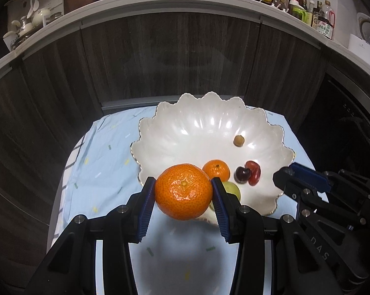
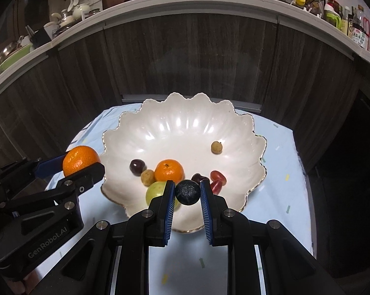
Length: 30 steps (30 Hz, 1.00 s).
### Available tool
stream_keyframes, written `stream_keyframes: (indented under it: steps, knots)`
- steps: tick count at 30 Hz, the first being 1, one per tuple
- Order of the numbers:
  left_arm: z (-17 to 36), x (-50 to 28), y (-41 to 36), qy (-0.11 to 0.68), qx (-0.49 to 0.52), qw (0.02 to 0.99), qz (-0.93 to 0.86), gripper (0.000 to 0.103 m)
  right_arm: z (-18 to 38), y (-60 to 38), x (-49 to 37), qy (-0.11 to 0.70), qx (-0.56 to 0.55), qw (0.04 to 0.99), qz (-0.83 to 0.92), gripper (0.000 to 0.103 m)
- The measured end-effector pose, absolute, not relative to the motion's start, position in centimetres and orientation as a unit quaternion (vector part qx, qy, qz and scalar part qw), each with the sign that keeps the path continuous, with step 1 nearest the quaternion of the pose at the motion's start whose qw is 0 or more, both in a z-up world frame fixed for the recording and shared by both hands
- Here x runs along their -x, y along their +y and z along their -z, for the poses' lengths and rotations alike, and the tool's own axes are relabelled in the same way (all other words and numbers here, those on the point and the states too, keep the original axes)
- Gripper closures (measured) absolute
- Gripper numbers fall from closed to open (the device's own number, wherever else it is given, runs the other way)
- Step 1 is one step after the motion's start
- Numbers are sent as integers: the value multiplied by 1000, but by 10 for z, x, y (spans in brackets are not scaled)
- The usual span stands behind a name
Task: Organize fruits
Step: 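Lift and carry the mandarin and dark berry over the white bowl, then open left tool to drop the mandarin while right tool releases the berry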
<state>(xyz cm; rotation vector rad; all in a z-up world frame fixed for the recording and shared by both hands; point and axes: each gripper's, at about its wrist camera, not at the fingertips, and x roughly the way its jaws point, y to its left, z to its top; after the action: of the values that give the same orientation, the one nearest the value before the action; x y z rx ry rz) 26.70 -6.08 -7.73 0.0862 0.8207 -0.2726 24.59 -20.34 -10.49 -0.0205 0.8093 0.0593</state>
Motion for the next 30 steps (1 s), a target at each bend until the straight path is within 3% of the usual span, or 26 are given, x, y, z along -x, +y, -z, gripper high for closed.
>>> stream_keyframes:
  steps: [26, 30]
  knots:
    - [109, -303, -72, 429, -52, 893, 126, 57, 140, -214, -280, 436, -7, 900, -21, 81]
    - [112, -303, -71, 436, -54, 891, 119, 57, 140, -214, -280, 436, -7, 899, -19, 77]
